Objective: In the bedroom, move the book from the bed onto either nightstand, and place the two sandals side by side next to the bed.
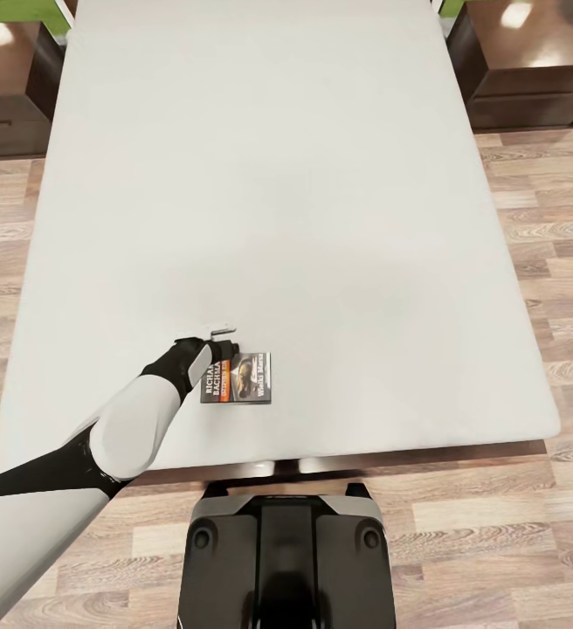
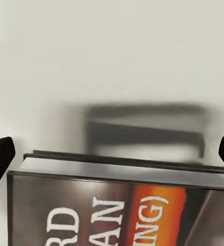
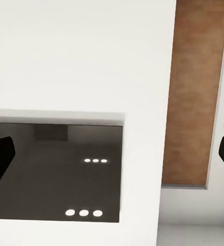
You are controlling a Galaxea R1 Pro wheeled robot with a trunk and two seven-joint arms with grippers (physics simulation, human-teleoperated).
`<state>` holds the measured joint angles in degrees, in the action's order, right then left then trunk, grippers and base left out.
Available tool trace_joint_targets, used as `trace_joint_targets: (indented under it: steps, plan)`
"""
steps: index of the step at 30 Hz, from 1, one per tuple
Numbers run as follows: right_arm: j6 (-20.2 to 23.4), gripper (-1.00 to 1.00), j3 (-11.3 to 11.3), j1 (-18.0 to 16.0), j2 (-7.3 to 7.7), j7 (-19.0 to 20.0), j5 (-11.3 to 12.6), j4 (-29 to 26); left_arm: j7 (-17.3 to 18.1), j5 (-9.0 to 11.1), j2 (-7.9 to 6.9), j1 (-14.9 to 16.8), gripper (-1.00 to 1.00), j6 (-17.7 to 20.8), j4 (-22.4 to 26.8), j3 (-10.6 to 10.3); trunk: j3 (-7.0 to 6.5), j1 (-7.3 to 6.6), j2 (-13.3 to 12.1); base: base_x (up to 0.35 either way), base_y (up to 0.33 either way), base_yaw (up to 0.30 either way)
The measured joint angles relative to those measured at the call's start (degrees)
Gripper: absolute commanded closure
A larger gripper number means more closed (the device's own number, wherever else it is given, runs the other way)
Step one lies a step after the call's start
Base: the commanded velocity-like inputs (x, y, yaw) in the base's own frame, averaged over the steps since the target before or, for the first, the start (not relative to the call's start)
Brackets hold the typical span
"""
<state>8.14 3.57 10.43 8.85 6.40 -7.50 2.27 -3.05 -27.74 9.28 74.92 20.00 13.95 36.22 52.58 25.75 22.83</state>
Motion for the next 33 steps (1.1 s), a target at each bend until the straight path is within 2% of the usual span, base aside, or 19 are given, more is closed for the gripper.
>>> trace_joint_targets:
  steps: [19, 33]
  plan:
    - [0.0, -1.0, -0.1, 0.0, 0.0, 0.0, 0.0, -0.1, 0.1, 0.0, -0.08, 0.7, -1.0, -1.8, 0.1, 0.0, 0.74, 0.0, 0.0, 0.0, 0.0, 0.0]
    - [0.0, -1.0, -0.1, 0.0, 0.0, 0.0, 0.0, -0.1, 0.6, -1.1, -0.03, 0.8, -1.0, -1.4, 0.3, -0.2, 0.98, -0.06, 0.1, 0.0, 0.0, 0.0]
